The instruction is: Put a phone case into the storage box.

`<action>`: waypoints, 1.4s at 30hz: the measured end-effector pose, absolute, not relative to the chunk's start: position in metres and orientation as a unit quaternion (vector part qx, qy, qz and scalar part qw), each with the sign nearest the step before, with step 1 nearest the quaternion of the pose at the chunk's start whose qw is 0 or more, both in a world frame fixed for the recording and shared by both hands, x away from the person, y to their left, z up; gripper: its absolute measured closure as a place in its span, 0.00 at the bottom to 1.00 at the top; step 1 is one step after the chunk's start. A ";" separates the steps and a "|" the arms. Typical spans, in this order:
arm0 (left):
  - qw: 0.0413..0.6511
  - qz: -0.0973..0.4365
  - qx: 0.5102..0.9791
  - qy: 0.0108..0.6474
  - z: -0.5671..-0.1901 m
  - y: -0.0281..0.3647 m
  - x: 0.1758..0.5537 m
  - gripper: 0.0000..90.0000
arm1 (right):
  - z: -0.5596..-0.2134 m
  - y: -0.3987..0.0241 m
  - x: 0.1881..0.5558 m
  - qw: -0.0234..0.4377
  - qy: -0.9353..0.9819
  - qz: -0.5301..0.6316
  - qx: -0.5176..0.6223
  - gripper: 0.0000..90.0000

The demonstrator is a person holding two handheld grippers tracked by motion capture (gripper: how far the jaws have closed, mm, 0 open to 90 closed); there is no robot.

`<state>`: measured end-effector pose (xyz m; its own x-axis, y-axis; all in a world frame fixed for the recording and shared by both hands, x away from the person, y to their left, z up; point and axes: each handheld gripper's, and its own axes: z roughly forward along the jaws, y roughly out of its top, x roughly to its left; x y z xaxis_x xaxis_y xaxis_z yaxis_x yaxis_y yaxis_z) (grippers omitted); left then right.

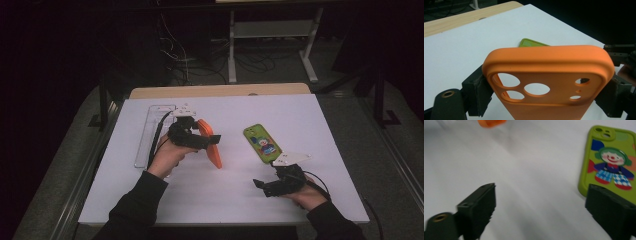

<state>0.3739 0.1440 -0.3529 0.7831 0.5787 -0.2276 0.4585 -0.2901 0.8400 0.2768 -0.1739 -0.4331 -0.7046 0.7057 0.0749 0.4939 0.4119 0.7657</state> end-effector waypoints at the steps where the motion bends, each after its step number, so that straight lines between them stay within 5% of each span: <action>1: 0.502 0.061 0.801 0.322 -0.352 0.144 0.374 0.16 | -0.434 -0.176 0.277 0.131 0.831 0.400 0.363 0.05; 25: 0.488 0.122 0.799 0.330 -0.288 0.183 0.408 0.16 | -0.444 -0.179 0.276 0.125 0.845 0.378 0.356 0.00; 42: 0.420 0.230 0.767 0.427 -0.271 0.236 0.458 0.16 | -0.443 -0.180 0.277 0.127 0.846 0.378 0.354 0.00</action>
<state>0.4579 0.2365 -0.2707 0.5298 0.8481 -0.0059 0.4624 -0.2830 0.8403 0.2767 -0.1795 -0.4432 -0.7175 0.6945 0.0532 0.5027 0.4635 0.7297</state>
